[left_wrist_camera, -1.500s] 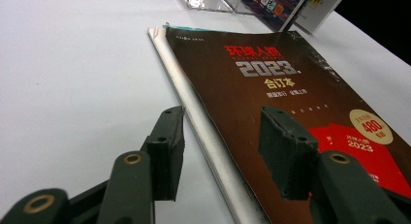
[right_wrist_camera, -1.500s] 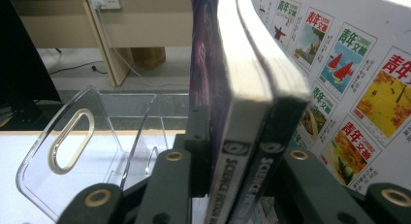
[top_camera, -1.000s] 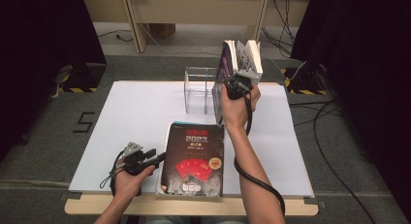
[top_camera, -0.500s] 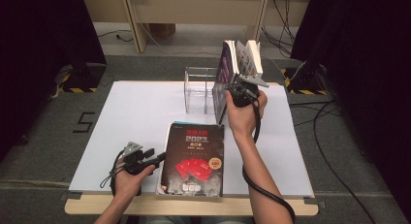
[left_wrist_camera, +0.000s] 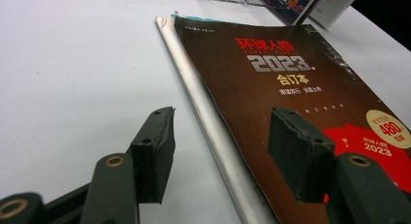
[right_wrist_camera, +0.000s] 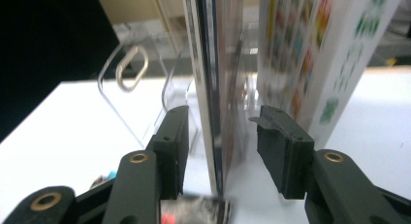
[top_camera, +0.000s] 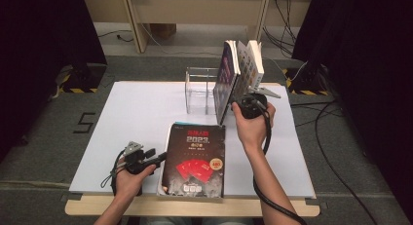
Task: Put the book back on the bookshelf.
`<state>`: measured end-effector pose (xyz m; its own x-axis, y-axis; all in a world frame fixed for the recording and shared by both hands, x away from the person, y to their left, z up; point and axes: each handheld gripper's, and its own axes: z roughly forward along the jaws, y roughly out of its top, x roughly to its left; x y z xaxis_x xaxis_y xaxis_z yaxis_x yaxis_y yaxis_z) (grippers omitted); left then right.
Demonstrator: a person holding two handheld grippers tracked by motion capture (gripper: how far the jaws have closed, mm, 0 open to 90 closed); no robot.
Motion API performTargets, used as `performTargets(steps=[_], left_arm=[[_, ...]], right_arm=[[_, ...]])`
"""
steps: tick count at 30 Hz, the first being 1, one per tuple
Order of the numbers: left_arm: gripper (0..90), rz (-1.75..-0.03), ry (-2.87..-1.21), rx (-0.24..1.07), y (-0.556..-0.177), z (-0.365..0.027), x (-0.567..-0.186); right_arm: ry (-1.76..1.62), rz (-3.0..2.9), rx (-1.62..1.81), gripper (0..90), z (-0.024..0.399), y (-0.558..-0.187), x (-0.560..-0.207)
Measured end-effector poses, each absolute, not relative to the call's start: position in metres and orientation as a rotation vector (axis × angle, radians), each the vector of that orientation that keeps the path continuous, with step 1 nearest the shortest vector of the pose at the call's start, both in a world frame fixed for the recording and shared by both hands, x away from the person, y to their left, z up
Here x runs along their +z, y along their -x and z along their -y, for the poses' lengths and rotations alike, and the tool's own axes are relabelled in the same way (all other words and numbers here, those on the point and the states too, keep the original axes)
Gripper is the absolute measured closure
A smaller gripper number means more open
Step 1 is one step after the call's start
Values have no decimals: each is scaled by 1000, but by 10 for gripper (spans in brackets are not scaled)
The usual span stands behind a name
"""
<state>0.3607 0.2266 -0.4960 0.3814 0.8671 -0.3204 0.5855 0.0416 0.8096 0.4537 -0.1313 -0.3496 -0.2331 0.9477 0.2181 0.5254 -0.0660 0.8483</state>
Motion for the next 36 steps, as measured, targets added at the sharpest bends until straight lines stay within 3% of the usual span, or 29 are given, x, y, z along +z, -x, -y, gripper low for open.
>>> performTargets(steps=[14, 26, 36], left_arm=[[422, -1356, -1657, 298, -387, -219, -497], [417, -1388, -1687, 285, -416, -204, -499], [427, -1395, -1688, 294, -420, -203, -500]], right_arm=[[-1720, -1932, 1186, 575, 143, -447, -397], [-1847, -2084, 1127, 578, 131, -462, -450], [-1878, -2118, 1090, 578, 118, -474, -464]])
